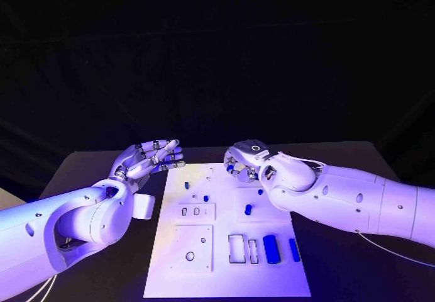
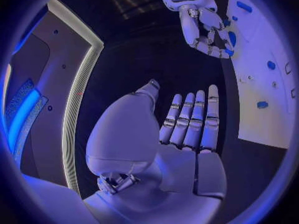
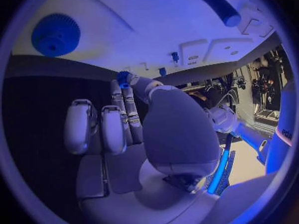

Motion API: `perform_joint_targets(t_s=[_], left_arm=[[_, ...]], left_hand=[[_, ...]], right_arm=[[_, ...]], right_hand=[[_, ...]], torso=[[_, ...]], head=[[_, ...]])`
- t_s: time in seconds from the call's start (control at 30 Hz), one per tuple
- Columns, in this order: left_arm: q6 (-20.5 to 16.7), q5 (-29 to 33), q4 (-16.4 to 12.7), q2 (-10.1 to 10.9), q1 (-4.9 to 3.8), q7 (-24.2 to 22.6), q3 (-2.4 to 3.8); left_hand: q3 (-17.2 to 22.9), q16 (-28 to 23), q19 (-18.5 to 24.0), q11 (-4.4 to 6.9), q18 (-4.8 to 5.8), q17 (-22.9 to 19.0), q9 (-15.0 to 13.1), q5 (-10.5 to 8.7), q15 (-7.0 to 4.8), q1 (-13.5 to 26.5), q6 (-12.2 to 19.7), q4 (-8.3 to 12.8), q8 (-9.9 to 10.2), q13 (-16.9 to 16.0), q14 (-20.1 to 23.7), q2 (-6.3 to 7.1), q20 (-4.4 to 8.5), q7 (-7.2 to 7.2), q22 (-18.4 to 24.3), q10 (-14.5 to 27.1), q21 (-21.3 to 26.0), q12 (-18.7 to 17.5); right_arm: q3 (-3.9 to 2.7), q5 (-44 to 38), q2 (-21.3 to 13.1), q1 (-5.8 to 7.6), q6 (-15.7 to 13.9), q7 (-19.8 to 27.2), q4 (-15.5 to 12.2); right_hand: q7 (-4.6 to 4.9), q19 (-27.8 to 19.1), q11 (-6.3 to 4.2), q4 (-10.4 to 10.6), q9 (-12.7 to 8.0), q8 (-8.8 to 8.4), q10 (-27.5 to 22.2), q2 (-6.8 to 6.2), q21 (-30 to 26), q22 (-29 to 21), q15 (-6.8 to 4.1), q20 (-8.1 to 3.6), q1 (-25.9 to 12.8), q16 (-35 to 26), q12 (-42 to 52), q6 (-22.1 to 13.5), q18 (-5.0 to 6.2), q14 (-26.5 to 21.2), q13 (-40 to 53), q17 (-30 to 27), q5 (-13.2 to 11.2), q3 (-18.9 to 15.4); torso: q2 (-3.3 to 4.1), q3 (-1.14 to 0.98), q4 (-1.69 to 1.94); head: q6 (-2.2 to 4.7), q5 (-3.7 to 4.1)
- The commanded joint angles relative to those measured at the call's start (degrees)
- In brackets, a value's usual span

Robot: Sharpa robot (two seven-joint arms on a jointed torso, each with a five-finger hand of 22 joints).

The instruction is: Assemble the parts on the task board

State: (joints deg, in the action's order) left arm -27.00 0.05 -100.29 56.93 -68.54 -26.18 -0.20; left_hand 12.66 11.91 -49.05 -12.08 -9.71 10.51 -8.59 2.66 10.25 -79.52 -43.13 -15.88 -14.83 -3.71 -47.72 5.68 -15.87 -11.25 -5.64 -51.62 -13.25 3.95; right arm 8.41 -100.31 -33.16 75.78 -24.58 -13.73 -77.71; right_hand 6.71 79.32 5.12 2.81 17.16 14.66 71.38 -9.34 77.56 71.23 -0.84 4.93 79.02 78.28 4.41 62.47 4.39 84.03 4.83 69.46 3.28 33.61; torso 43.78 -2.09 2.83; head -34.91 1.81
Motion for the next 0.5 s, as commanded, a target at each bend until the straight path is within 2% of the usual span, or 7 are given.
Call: perform_joint_targets(t_s=[0.03, 0.13, 0.3, 0.5], left_arm=[[1.0, 0.3, 0.0, -0.2, -0.09, -0.3, 0.06], [1.0, 0.3, 0.1, -0.3, -0.1, -0.4, 0.06], [1.0, 0.3, 0.4, -0.6, -0.23, -0.4, 0.06], [1.0, 0.3, 0.5, -0.8, -0.49, -0.5, 0.06]], left_hand=[[0.4, -0.3, -0.5, -0.26, -0.72, 0.1, 0.1, 0.23, 0.08, -0.2, 0.4, 0.0, 0.4, 0.1, 0.1, -0.56, -0.03, -3.37, 0.1, 0.1, -0.3, -0.2], [0.4, -0.3, -0.5, -0.26, -0.72, 0.1, 0.1, 0.23, 0.08, -0.2, 0.4, 0.0, 0.4, 0.1, 0.1, -0.56, -0.03, -3.37, 0.1, 0.1, -0.3, -0.2], [0.4, -0.4, -0.5, -0.27, -0.72, 0.1, 0.1, 0.23, 0.09, -0.3, 0.5, 0.0, 0.4, 0.1, 0.1, -0.57, -0.03, -3.36, 0.1, 0.1, -0.3, -0.3], [0.4, -0.4, -0.5, -0.27, -0.72, 0.1, 0.1, 0.23, 0.09, -0.3, 0.5, 0.0, 0.4, 0.1, 0.1, -0.57, -0.03, -3.36, 0.1, 0.1, -0.3, -0.3]], right_arm=[[-0.05, -0.8, 1.5, 0.0, -4.2, 0.2, 1.3], [-0.05, -0.6, 3.6, -0.14, -5.3, 0.7, 3.3], [-0.05, -0.1, 6.4, -0.77, -5.9, 1.4, 6.3], [-0.04, 0.6, 8.9, -1.66, -6.1, 2.1, 9.6]], right_hand=[[0.07, 0.3, -2.05, -1.4, 0.1, 0.21, 2.3, 0.74, 0.4, 0.2, -0.4, -0.01, 0.4, 0.3, 0.0, 0.1, -0.49, 2.3, 1.2, 0.0, 0.1, 1.0], [0.15, 0.3, -1.98, -1.6, 0.3, 0.21, 2.2, 0.75, 0.4, 0.3, -0.35, 0.0, 0.4, 0.4, -0.2, -0.2, -0.5, 2.3, 1.2, 0.1, 0.1, 1.2], [0.19, 0.3, -1.95, -1.9, 0.4, 0.23, 2.1, 0.78, 0.5, 0.4, -0.33, 0.01, 0.5, 0.4, -0.3, -0.4, -0.52, 2.3, 1.2, 0.2, 0.1, 1.4], [0.33, 0.2, -1.79, -2.1, 0.6, 0.19, 1.8, 0.68, 0.5, 0.4, -0.21, 0.08, 0.2, 0.5, -0.5, -0.8, -0.52, 2.3, 1.2, 0.2, 0.1, 1.6]], torso=[[0.08, -0.01, 0.05], [0.18, -0.08, 0.09], [0.16, -0.06, 0.15], [0.51, 0.18, 0.65]], head=[[-0.08, -0.11], [-0.13, -0.18], [-0.08, -0.44], [-0.1, -0.38]])
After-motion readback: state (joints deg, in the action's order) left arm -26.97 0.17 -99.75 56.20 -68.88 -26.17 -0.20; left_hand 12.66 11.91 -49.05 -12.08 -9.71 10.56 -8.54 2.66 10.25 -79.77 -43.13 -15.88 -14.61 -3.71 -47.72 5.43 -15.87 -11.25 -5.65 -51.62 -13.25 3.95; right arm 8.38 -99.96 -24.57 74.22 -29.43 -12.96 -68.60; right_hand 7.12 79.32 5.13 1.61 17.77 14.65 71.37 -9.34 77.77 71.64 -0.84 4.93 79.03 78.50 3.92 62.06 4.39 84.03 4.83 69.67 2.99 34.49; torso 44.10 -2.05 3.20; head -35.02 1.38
